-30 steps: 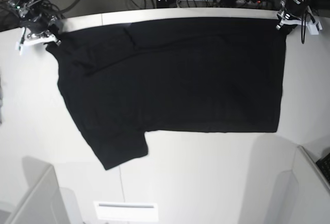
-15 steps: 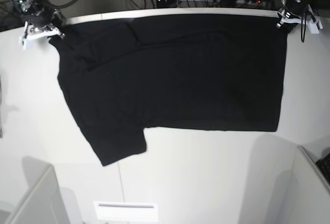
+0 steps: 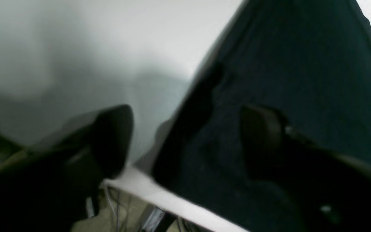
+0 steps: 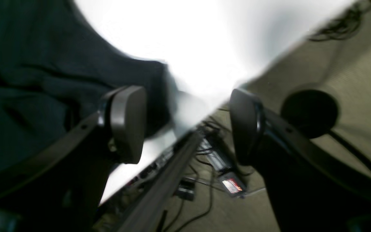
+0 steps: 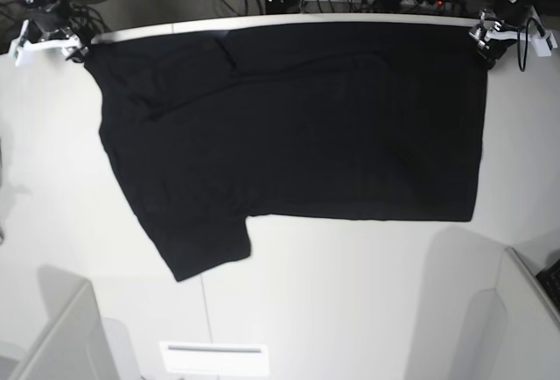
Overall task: Fold the T-shirt properly
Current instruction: 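Release the shirt and move the right gripper to the hem corner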
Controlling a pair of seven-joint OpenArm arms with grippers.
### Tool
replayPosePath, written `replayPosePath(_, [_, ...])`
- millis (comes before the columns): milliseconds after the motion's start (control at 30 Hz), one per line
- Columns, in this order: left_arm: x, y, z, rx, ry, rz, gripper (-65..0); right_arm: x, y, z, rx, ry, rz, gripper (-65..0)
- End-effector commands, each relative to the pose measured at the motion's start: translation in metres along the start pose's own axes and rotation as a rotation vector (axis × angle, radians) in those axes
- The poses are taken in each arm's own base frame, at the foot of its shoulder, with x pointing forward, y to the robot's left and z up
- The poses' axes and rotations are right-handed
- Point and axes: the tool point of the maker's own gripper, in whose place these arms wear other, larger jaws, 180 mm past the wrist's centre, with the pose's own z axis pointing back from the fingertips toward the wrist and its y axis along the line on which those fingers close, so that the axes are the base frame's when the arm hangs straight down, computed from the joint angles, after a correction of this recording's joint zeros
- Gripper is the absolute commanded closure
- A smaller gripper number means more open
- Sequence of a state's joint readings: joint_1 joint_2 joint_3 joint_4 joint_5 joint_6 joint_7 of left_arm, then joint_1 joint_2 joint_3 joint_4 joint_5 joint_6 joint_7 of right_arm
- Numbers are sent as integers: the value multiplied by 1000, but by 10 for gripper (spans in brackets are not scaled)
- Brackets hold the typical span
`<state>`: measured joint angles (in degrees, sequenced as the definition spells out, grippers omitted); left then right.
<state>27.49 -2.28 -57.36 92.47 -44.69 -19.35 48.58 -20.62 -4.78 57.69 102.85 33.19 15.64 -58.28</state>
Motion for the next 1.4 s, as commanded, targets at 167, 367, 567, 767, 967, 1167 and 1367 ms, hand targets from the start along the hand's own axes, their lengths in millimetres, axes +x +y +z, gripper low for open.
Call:
replayPosePath(167, [57, -1, 38, 55, -173, -77, -556, 34, 16, 17, 24, -116, 63, -360])
replayPosePath(367, [87, -36, 56, 11, -266, -182, -555, 41, 72, 15, 136, -125, 170, -320])
replayPosePath(567, [82, -51, 50, -29, -246, -208, -553, 60, 137, 7, 280, -160, 267, -236])
replayPosePath(767, [88, -56, 48, -41, -267, -202, -362, 94, 203, 9, 410, -229, 383, -207])
replayPosePath(967, [93, -61, 46, -53, -281, -194, 0, 127, 252, -17, 485, -200, 480, -201])
replayPosePath(1167, [93, -61, 45, -53, -281, -193, 0, 160, 271, -55, 506, -118, 406, -21])
replayPosePath(1367, [93, -58, 46, -43, -283, -194, 0, 183, 290, -91, 515, -89, 364, 0])
